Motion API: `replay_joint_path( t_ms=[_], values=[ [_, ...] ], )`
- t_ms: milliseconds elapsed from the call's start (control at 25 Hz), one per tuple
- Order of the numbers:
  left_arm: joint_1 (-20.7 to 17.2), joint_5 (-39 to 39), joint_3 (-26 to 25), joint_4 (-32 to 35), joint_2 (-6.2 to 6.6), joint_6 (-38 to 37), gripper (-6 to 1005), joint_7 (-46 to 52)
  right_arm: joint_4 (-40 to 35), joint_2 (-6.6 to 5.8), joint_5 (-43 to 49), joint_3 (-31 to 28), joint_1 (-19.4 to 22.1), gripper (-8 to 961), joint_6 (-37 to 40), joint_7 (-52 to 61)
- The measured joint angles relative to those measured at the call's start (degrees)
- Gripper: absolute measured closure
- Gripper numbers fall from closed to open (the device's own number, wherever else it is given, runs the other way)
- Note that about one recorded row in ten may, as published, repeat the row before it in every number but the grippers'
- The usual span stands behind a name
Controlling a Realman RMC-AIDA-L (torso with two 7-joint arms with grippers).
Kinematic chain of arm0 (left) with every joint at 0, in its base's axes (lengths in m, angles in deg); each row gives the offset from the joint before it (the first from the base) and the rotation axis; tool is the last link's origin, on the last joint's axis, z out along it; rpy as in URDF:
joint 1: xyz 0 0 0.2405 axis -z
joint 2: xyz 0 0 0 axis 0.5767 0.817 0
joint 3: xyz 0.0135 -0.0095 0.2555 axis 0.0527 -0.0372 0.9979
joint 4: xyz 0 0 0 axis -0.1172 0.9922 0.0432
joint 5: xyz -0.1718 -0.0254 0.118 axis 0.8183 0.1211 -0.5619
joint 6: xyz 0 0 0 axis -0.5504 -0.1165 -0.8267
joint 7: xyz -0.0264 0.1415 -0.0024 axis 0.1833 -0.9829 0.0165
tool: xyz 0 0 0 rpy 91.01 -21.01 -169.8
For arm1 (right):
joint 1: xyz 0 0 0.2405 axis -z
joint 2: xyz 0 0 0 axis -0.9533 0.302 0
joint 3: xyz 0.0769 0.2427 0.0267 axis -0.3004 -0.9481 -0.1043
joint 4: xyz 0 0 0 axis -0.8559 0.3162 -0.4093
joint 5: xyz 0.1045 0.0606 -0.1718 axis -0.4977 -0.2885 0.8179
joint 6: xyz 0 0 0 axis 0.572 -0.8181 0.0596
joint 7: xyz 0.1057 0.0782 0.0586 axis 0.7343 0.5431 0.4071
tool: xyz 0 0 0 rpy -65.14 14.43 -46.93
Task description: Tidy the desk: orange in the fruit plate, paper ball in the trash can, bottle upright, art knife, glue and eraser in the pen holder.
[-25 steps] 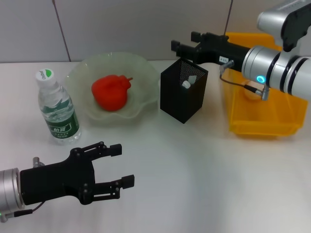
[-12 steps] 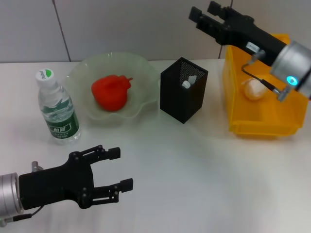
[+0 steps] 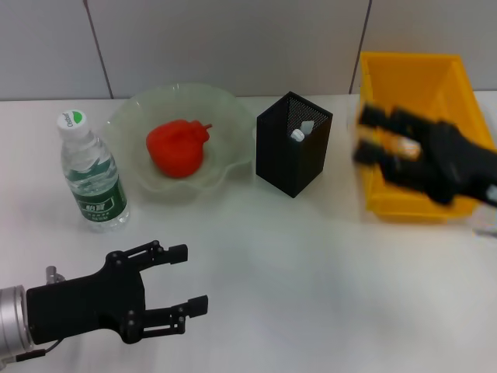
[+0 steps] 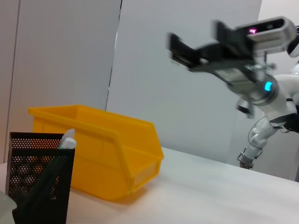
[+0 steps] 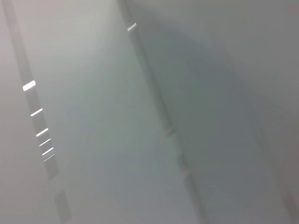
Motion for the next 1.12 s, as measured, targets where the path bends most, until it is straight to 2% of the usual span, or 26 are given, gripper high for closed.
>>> replay_joint_path(
  t_ms=[120, 240, 560, 760, 1120],
  values=[
    [0.1, 0.0, 0.1, 0.0, 0.12, 0.0, 152, 0.3, 0.2, -1.7, 6.0, -0.1, 0.7, 241, 3.5, 0.9],
    [0.3, -0.5, 0.3, 0.0, 0.23, 0.2, 152, 0.8, 0.2, -2.15, 12.1, -0.1, 0.8, 241, 3.3, 1.5],
    [0.6, -1.0, 2.3, 0.2, 0.38, 0.5, 152, 3.6, -1.3, 0.33, 22.6, 0.0, 1.0, 241, -1.0, -0.2],
    [0.9, -1.0, 3.9, 0.1, 0.84, 0.3, 152, 4.5, -1.6, 0.86, 25.8, 0.2, 1.0, 240, -3.7, -1.3],
    [0.9, -0.8, 4.0, 0.3, 1.0, 0.1, 152, 4.8, -1.6, 1.16, 26.1, 0.6, 0.6, 240, -5.2, -2.5]
  ],
)
